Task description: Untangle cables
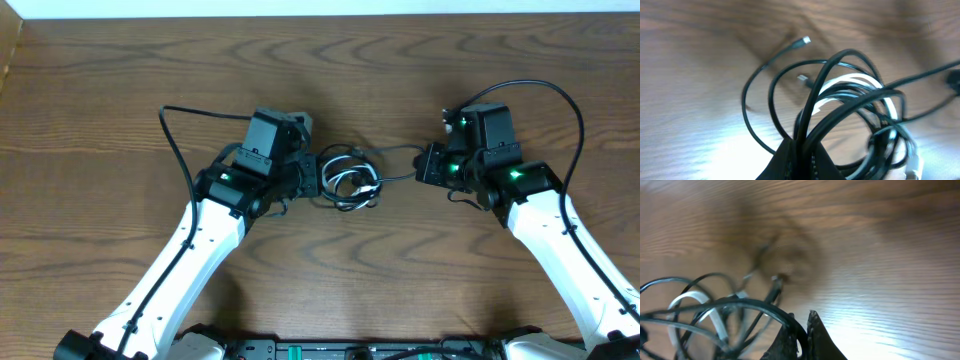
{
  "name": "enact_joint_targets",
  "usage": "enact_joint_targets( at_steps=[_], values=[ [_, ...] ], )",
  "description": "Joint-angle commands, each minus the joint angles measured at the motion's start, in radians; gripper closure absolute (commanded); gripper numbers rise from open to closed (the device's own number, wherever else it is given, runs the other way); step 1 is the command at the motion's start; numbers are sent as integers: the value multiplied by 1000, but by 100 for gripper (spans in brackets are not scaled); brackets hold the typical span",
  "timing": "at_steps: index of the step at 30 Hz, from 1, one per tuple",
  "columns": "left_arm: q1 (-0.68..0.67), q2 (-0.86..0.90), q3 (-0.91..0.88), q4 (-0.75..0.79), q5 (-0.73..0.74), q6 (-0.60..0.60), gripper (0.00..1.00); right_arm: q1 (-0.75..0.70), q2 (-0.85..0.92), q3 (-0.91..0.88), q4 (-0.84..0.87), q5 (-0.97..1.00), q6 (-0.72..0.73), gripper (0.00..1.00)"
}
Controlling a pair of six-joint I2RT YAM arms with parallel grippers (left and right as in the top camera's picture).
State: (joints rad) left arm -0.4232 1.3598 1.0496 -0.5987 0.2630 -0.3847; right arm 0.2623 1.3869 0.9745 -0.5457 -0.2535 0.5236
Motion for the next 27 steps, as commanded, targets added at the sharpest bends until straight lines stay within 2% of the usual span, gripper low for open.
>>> enact_joint_targets(
  at_steps=[1, 4, 6, 7, 9, 10, 11, 12, 13, 14, 16, 18, 20, 22, 23, 24, 26, 27],
  values=[
    [21, -8, 11, -32, -271, 31, 92, -53, 1, 18, -8, 281, -31, 99],
    [21, -8, 11, -30, -272, 22, 92, -54, 0, 19, -13, 362, -29, 99],
    [21, -8, 11, -26, -261, 22, 92, -62, 0, 19, -23, 459, 22, 99],
    [21, -8, 11, -13, -207, 23, 92, -69, -2, 19, -10, 438, 21, 98],
    [21, -8, 11, 41, -3, 62, 92, -71, -2, 19, 43, 311, -14, 83],
    [21, -8, 11, 86, 139, 103, 92, -71, -2, 19, 88, 169, -96, 67],
    [21, -8, 11, 124, 252, 125, 92, -71, -2, 19, 113, 76, -143, 57],
    [21, -8, 11, 145, 306, 126, 92, -71, -2, 19, 134, -4, -180, 49],
    [21, -8, 11, 177, 367, 126, 92, -71, -2, 19, 157, -131, -228, 29],
    [21, -8, 11, 186, 369, 126, 92, -71, -2, 19, 163, -196, -251, 24],
    [21, -8, 11, 182, 323, 126, 92, -69, -2, 19, 161, -336, -275, 19],
    [18, -8, 8, 183, 327, 118, 92, -53, -2, 18, 130, -364, -275, 17],
    [11, -8, 8, 206, 394, 123, 92, -32, -2, 18, 98, -348, -279, 16],
    [10, -8, 8, 269, 525, 134, 92, -5, -1, 18, 54, -275, -278, 16],
    [10, -8, 8, 304, 536, 133, 92, 8, -1, 18, 32, -238, -278, 16],
    [10, -8, 8, 311, 515, 133, 87, 12, -1, 18, 24, -229, -278, 16],
    [10, -8, 8, 284, 406, 133, 49, 21, -1, 18, 11, -227, -278, 13],
    [10, -8, 8, 263, 366, 134, 40, 22, -1, 18, 11, -227, -278, 13]
  ],
)
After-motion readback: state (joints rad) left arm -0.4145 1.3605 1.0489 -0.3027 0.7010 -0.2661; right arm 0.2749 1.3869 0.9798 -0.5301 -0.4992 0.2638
